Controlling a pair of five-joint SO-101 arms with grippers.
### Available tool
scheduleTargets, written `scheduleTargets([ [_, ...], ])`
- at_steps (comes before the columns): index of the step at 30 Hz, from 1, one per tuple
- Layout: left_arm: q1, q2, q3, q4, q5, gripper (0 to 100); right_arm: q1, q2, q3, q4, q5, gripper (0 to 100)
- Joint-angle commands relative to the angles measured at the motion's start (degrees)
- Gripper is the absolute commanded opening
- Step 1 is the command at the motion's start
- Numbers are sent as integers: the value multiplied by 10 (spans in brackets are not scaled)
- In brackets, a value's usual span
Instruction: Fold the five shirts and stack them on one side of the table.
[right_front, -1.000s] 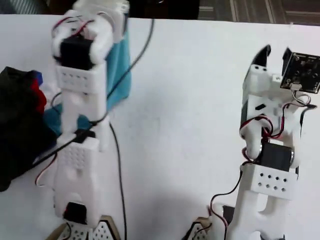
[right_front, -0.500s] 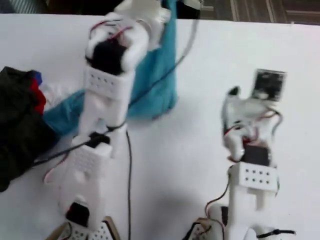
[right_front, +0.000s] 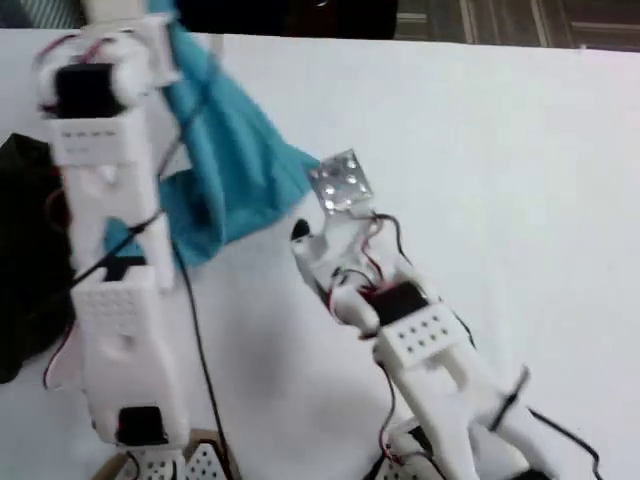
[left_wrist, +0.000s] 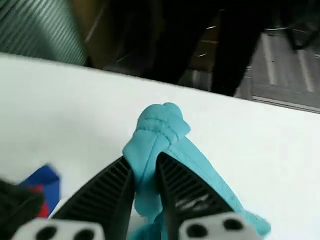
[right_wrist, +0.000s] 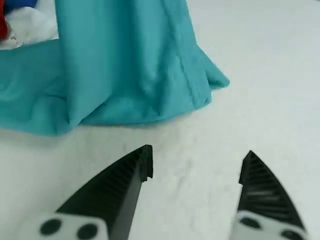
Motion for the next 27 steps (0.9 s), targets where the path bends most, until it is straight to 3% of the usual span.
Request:
scheduleTargets([
  [1,-39,-21,-2,39,12,24,-5,109,-99,-23,-47,283],
  [5,-84,-23,-7,50,12,24,-22,245,-218,-13,-75,286],
  [12,-160,11,-7,52,12,24,-108,381,-385,104,-76,286],
  [21,-164,26,-7,52,12,24,-203,470,-459,109,-76,286],
  [27,-164,25,-8,52,12,24,-204,577,-519,64,-76,286],
])
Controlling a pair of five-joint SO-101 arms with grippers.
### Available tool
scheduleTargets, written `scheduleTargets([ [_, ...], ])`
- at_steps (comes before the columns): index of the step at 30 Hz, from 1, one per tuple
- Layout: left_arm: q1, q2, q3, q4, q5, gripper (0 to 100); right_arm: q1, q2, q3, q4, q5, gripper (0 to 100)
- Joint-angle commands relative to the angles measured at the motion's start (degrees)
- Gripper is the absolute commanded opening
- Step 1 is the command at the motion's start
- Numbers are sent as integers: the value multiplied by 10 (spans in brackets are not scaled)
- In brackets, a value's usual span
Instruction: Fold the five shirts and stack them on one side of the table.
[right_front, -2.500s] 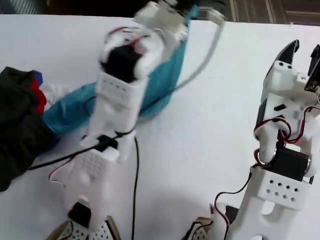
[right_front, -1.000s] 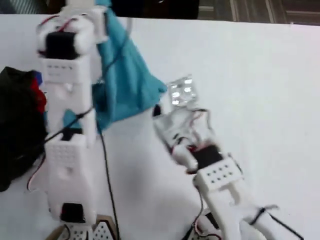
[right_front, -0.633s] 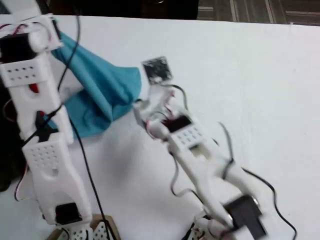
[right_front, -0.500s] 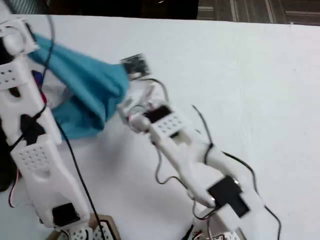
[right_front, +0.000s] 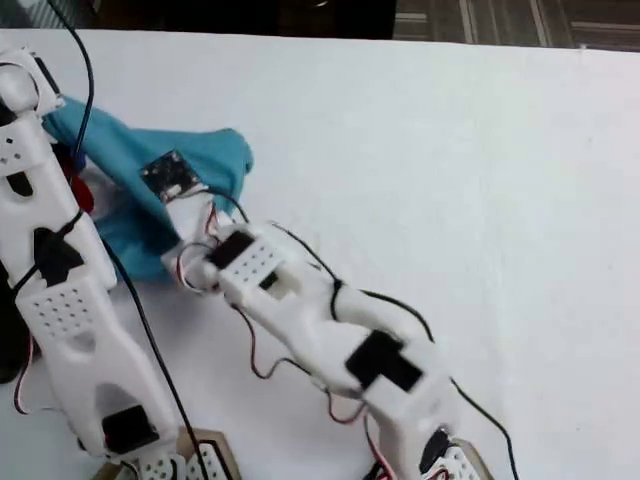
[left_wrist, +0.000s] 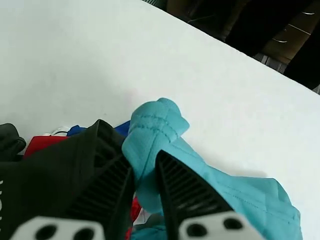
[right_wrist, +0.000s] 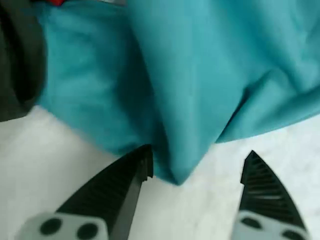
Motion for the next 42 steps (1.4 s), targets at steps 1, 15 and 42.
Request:
scheduleTargets([
  [1,-4,-11,-8,4,4,24,0,49,-57,-30,-6,286],
  [15,8,-12,-9,4,4,24,132,107,-219,157,12,19],
  [42,213,-94,-90,67,5,24,393,-359,-104,315,313,24],
])
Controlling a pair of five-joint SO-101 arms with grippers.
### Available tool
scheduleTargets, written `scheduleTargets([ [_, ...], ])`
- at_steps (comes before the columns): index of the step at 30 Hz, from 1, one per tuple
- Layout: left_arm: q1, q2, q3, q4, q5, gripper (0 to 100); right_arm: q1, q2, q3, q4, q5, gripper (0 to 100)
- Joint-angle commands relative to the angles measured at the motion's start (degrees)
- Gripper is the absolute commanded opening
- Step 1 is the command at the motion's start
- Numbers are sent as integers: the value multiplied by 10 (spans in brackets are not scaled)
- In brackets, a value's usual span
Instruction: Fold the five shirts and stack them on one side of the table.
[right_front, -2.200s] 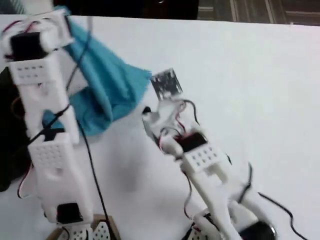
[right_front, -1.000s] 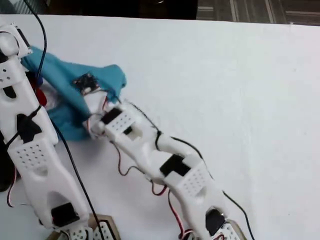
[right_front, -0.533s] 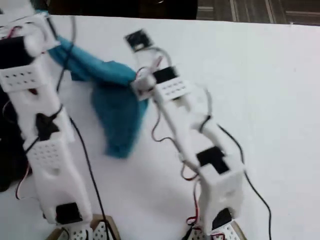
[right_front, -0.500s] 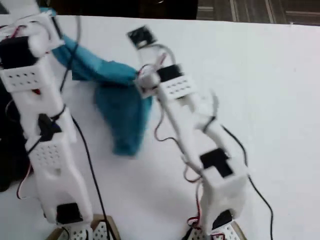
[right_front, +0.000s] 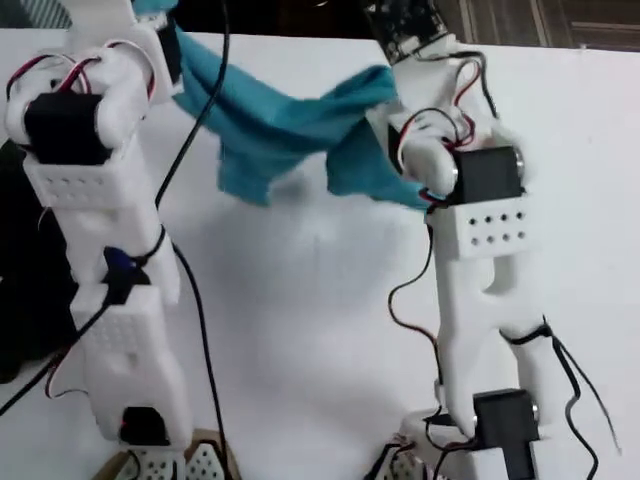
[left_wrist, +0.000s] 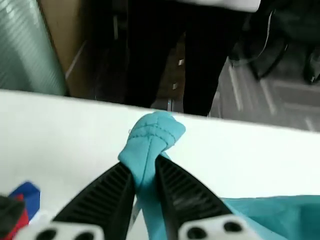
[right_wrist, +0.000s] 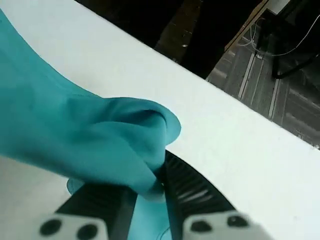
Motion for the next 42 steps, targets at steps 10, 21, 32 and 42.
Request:
scheduleTargets([
  [10,-96,251,-13,13,1,63,-3,4,285,-60,4,229],
  [21,-152,248,-12,14,-254,55,-39,-207,338,54,4,244],
  [32,-186,-129,377,12,-254,30,-73,-392,526,29,4,244],
  [42,-144,-404,926,-146,-256,164,-132,-394,665,-105,1,244],
])
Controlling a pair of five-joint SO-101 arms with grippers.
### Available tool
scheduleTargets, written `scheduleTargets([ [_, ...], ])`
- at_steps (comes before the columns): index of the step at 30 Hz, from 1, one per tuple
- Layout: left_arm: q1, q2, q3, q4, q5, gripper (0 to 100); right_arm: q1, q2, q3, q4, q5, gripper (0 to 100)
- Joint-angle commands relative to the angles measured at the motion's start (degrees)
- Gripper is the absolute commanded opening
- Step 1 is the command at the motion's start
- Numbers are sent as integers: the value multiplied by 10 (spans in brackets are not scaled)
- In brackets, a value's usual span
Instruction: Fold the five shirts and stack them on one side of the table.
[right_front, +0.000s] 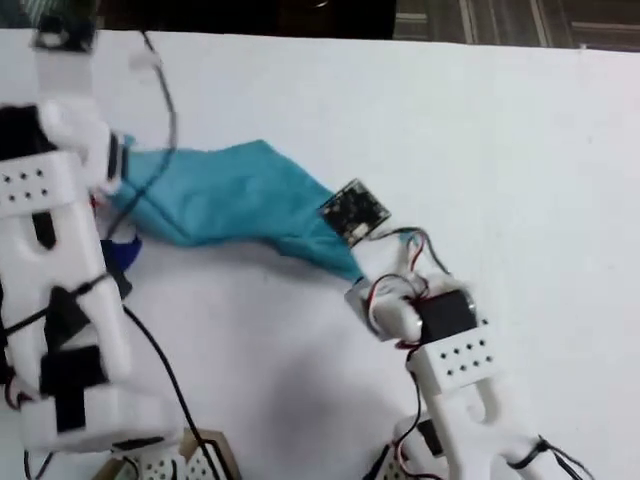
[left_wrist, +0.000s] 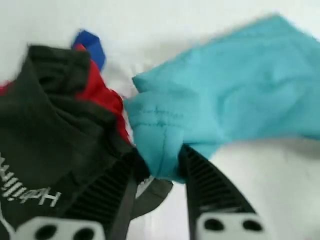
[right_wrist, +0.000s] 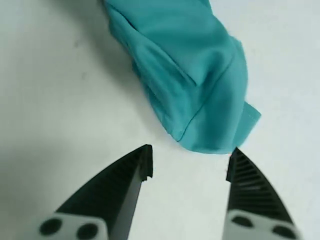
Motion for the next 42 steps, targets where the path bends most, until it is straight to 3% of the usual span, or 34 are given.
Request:
scheduleTargets([
  [1,4,-62,192,-119,-5,167,-34,-16,33,-75,0,245],
  [5,7,-85,290,-204,-5,168,-38,-10,77,-176,0,246],
  [12,8,-205,289,-194,-4,168,-38,149,60,-245,0,247],
  [19,9,-286,351,-175,-53,169,-38,349,-60,-239,-1,270],
  [22,-14,-288,407,-192,-63,169,-38,422,-110,-204,-1,337],
  [27,-58,-290,468,-227,-63,169,-38,507,-188,-160,4,346],
  [30,-68,-290,483,-229,-63,167,-36,544,-220,-160,4,247],
  [33,-77,-290,483,-225,-63,166,-16,561,-244,-160,4,5],
  [35,-83,-290,483,-225,-63,166,12,563,-256,-156,4,59],
  [38,-84,-290,483,-224,-63,166,73,563,-303,-127,10,11],
  [42,-84,-290,483,-224,-63,166,167,563,-418,-51,80,19],
])
